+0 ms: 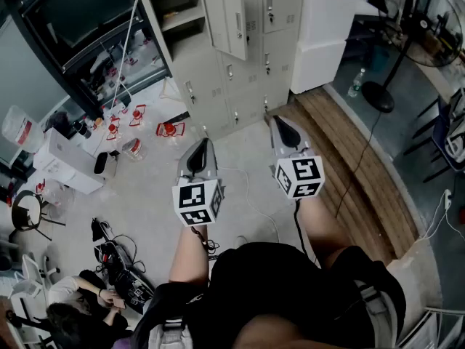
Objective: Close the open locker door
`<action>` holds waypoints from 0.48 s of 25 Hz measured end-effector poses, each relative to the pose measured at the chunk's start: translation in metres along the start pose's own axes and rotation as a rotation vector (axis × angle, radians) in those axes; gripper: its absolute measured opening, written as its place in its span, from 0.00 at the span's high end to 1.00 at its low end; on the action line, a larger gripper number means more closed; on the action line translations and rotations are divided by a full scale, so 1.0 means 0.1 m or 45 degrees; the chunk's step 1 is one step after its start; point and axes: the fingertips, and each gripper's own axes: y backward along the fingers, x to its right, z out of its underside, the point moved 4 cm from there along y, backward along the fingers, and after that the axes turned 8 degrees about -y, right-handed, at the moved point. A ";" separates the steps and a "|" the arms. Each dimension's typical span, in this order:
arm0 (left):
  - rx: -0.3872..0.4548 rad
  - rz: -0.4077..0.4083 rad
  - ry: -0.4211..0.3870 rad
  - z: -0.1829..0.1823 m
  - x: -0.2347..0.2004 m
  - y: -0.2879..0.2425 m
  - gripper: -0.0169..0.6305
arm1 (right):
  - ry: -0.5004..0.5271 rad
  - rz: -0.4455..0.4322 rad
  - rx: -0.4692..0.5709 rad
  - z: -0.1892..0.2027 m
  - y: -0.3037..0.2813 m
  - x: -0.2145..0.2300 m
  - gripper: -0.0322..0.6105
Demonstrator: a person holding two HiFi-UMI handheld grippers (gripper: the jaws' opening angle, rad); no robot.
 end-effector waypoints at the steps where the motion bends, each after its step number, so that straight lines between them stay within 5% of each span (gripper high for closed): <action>1: -0.002 0.003 0.000 0.01 -0.02 -0.01 0.97 | 0.003 0.001 0.004 0.00 -0.02 -0.02 0.93; 12: 0.006 0.047 0.010 0.12 -0.37 -0.21 0.97 | 0.007 0.049 0.009 0.05 -0.35 -0.12 0.93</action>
